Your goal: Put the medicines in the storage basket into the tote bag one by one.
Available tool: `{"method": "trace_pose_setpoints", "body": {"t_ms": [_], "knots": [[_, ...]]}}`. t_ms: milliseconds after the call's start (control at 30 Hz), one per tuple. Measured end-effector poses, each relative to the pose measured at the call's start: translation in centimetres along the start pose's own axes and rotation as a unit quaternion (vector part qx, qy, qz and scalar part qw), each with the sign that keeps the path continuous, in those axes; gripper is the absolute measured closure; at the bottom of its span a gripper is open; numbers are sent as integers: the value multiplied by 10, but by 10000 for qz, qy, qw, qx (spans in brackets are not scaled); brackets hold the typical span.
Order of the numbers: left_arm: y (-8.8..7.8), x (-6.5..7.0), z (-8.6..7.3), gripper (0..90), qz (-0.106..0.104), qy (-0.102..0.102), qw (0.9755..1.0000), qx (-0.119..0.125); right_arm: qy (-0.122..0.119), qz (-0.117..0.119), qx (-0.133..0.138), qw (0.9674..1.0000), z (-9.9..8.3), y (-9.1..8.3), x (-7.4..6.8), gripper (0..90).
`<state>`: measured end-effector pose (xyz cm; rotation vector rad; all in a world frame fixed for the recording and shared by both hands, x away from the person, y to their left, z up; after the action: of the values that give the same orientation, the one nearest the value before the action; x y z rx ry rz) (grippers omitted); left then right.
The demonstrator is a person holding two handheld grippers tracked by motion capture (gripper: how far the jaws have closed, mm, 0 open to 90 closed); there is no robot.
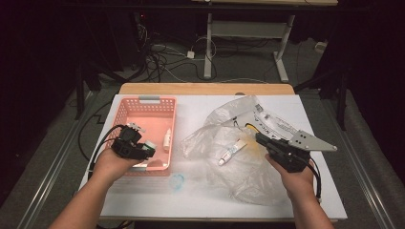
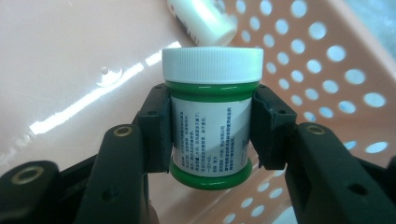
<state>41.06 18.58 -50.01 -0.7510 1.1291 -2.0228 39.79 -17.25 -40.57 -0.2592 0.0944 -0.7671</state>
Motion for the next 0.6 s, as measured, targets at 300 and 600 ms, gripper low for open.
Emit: {"method": "trace_pose_setpoints", "body": {"t_ms": [300,600], "knots": [[-13,8,2,539,30,-136,9959,890,-7,11,20,10000,1,-1,-1,900],[-13,17,3,539,130,-43,9905,1369,-2,33,20,10000,1,-1,-2,900]]}}
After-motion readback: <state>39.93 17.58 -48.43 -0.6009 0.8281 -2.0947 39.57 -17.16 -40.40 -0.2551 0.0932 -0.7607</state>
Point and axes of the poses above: each handheld gripper's, and its own axes: y roughly forward along the jaws, z roughly out of its top, x roughly to its right, the point moved 10 cm from there along y, roughly forward along the jaws, and after that the axes turned 2 degrees about -x, right-handed, at the moved point
